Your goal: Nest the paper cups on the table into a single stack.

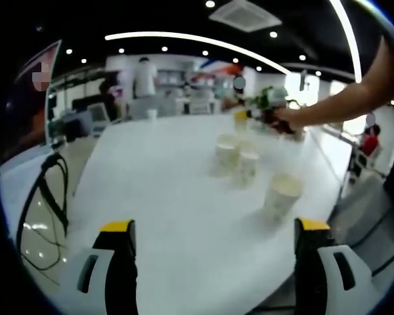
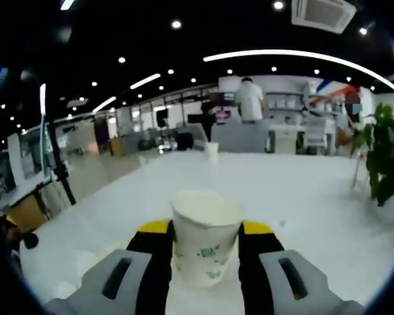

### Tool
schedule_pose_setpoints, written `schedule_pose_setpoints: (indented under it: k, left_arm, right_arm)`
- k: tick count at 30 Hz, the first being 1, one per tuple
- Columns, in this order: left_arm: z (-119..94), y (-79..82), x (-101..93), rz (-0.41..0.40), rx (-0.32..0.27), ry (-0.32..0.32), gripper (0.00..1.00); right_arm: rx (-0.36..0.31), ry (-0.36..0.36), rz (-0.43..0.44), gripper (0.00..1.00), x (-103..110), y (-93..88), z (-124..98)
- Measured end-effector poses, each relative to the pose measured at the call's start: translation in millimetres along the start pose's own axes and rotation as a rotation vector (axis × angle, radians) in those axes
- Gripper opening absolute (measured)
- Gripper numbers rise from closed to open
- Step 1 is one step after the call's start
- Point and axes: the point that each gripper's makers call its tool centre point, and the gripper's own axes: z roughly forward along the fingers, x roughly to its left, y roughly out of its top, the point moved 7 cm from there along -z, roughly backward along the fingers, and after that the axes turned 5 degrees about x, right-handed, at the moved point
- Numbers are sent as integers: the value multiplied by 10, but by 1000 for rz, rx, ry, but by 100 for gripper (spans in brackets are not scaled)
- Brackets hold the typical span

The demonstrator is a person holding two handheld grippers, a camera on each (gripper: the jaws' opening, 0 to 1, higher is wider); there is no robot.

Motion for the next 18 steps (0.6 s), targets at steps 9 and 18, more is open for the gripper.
schedule_pose_setpoints:
  k: [9,18]
  left_arm:
    - [-8,0,-24,2,-6,-2,100]
    - [-36,3,-48,6,-14,1,100]
  right_arm:
    - [-25,23,-14,36,88,70,-53]
    - [-34,46,-29,36,183,106,-108]
